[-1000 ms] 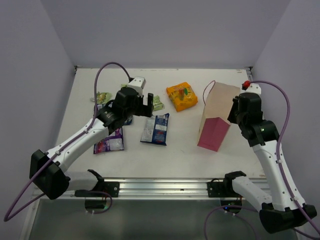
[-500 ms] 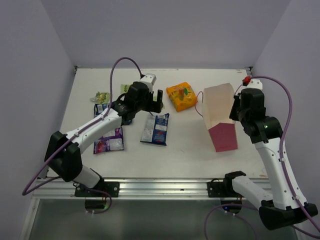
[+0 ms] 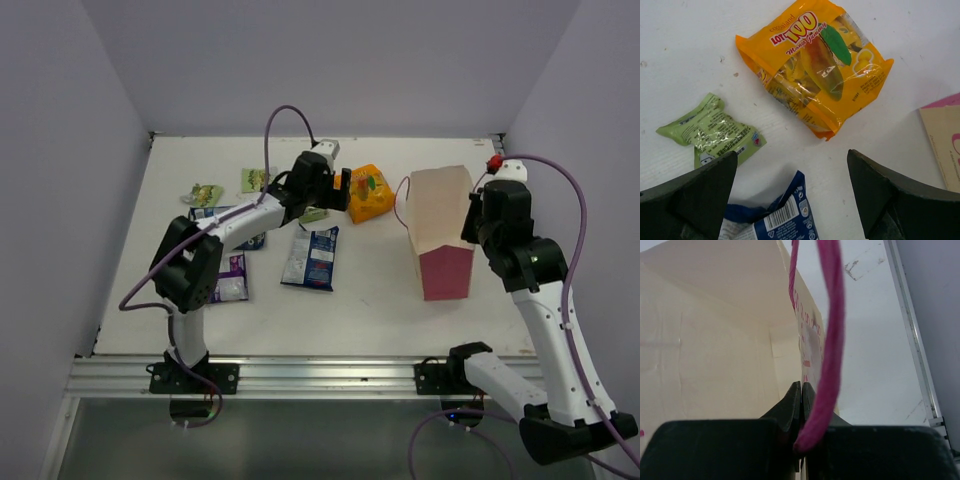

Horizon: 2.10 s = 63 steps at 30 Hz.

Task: Place the snacks into the paper bag
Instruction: Adjust the paper bag at the center of the board, then move the snack to the center of the board.

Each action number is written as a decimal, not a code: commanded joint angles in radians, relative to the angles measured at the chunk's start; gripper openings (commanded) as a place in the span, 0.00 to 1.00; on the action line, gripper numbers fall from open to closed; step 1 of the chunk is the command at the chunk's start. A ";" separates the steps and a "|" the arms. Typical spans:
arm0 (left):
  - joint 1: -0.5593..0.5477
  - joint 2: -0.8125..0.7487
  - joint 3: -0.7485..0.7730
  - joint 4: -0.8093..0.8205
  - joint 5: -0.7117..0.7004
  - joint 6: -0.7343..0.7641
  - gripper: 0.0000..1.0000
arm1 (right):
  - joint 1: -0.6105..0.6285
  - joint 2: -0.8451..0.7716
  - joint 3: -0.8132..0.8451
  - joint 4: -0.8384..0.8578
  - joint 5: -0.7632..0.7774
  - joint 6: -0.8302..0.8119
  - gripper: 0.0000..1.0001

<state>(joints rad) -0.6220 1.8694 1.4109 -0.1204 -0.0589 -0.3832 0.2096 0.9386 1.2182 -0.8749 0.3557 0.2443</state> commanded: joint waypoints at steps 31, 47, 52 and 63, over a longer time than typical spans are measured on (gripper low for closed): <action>0.005 0.246 -0.021 0.306 0.198 -0.344 0.17 | 0.008 -0.098 -0.054 0.057 0.078 -0.014 0.00; -0.126 -0.018 -0.375 0.392 0.143 -0.436 0.03 | 0.010 -0.178 -0.082 0.063 0.078 -0.016 0.00; -0.186 -0.055 -0.398 0.351 0.148 -0.402 0.02 | 0.011 -0.192 -0.088 0.065 0.072 -0.013 0.00; -0.188 -0.164 -0.478 0.216 0.133 -0.289 0.00 | 0.014 -0.202 -0.098 0.073 0.049 -0.008 0.00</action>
<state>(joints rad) -0.8104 1.7397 0.9237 0.1440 0.0963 -0.7315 0.2176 0.7395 1.1191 -0.8520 0.4187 0.2417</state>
